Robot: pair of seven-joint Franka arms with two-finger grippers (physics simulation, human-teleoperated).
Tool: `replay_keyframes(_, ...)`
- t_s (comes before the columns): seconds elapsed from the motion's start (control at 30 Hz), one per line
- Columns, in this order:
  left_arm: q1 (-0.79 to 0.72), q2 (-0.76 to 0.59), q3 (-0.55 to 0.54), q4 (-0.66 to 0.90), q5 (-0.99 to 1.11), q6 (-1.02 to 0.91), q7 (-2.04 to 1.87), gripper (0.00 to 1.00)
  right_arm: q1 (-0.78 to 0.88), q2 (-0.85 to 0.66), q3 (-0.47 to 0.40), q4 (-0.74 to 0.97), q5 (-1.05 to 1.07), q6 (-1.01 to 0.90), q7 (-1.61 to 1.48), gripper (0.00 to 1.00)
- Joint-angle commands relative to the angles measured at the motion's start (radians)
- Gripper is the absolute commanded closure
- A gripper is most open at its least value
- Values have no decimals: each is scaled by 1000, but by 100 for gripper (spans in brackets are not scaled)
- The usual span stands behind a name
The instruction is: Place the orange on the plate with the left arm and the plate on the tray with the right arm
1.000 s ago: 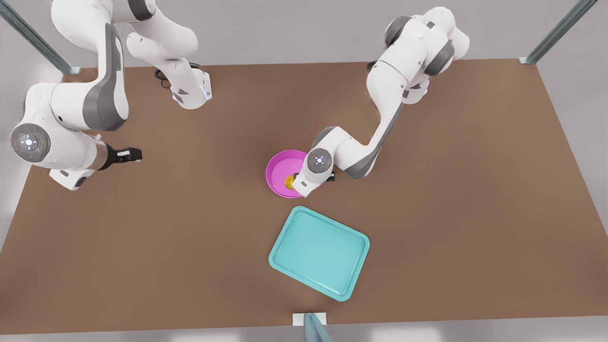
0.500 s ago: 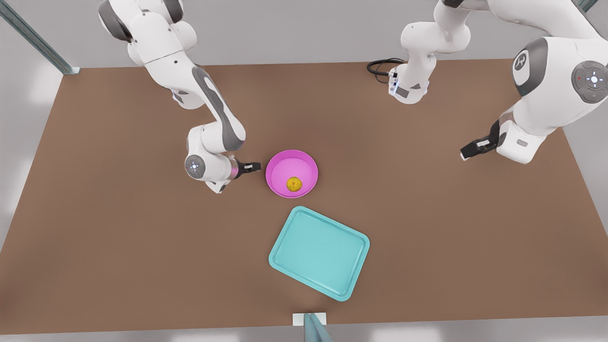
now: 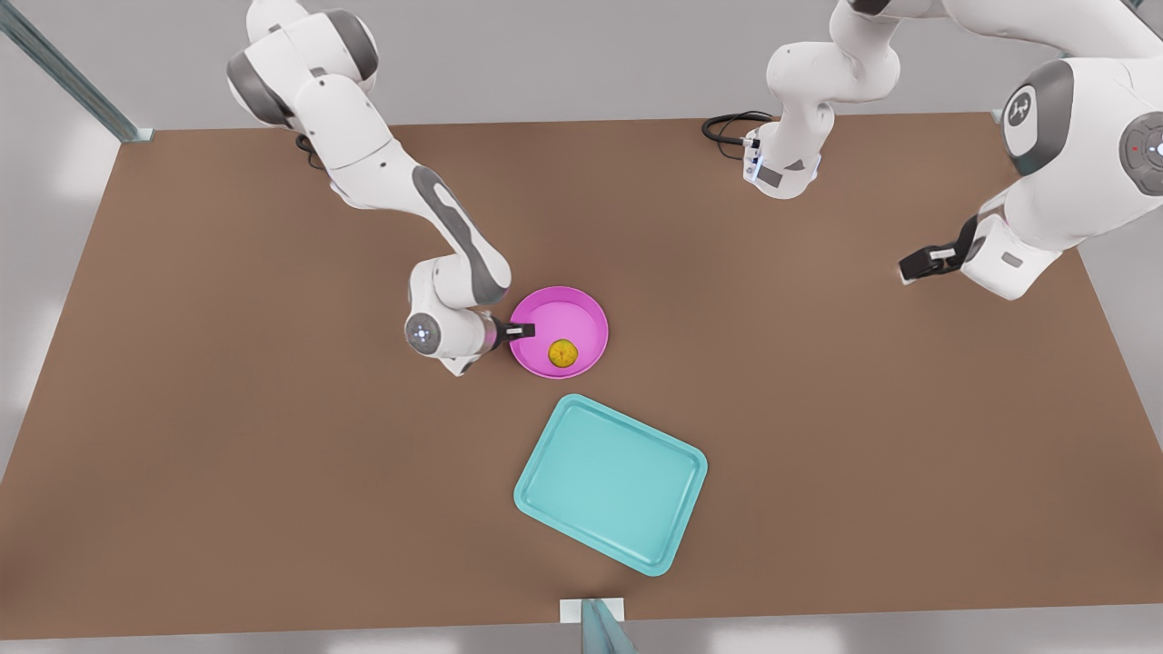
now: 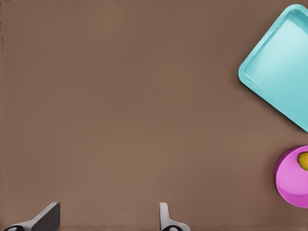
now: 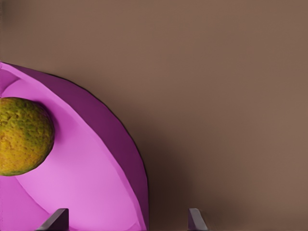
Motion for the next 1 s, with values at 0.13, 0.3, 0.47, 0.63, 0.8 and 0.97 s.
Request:
replay_keyframes(0.13, 1, -9, 19, -10, -1, -32, 140, 0, -2, 20, 6, 18, 15, 6, 39, 69)
replay_keyframes(0.3, 1, -12, 19, -8, -10, -33, 141, 0, 0, 47, 20, 38, 51, 6, 27, 70)
replay_keyframes(0.47, 1, -11, 23, -2, 1, -29, 140, 0, -2, 47, 32, 51, 53, -3, 29, 79)
replay_keyframes(0.63, 1, -12, 23, -2, -1, -35, 140, 0, -6, -9, 48, 74, 53, -43, 29, 79)
replay_keyframes(0.8, 1, -23, 23, 1, 1, -44, 140, 0, -105, -19, 37, 228, 62, -106, 39, 79)
replay_keyframes(0.97, 1, -23, 25, 1, 1, -47, 140, 0, -227, 96, 35, 444, 88, -98, 91, 79)
